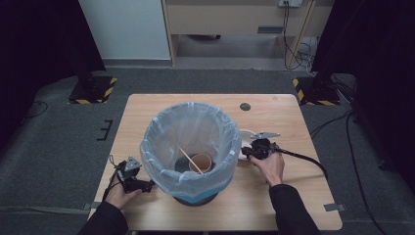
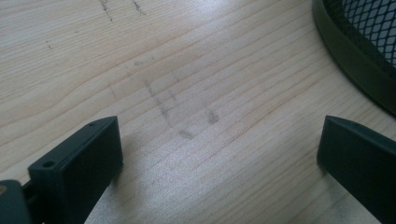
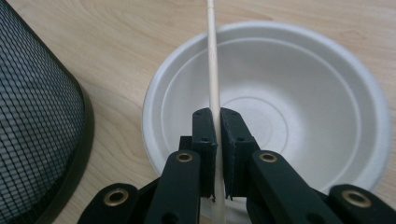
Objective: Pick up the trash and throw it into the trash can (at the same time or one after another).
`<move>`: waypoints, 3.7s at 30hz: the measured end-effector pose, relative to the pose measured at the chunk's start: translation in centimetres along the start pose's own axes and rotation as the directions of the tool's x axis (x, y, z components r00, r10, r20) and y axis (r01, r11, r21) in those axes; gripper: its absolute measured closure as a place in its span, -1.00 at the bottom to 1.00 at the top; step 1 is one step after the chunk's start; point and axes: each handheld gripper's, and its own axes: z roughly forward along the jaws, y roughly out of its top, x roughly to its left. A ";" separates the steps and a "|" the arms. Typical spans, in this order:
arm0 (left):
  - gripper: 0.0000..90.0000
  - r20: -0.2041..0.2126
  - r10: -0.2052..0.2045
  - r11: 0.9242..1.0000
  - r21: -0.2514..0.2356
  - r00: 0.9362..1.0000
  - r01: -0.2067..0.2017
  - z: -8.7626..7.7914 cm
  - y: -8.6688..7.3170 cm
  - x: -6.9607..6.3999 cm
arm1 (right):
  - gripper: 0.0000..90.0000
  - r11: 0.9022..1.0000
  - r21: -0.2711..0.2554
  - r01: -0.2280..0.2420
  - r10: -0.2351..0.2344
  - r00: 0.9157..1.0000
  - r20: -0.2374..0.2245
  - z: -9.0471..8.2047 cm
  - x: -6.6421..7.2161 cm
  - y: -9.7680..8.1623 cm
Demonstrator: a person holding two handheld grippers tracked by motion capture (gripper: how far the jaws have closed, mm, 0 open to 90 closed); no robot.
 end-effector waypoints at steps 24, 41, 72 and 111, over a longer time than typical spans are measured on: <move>-1.00 0.000 0.000 1.000 0.000 1.000 0.000 0.0 0.0 0.0 | 0.90 0.909 -0.397 -0.122 0.127 0.992 -0.014 -8.7 -3.8 2.7; -1.00 0.000 0.000 1.000 0.000 1.000 0.000 0.0 0.0 0.0 | 0.90 0.839 -0.530 -0.121 0.142 0.990 -0.001 -13.1 -4.6 3.7; -1.00 0.001 0.000 1.000 0.000 1.000 0.000 0.0 0.0 0.0 | 0.91 0.752 -0.651 -0.101 0.087 0.995 -0.053 -17.5 -2.8 5.4; -1.00 0.000 0.000 1.000 0.000 1.000 0.000 0.0 0.0 0.0 | 0.91 0.662 -0.749 -0.016 -0.155 0.975 -0.159 -20.8 5.5 8.7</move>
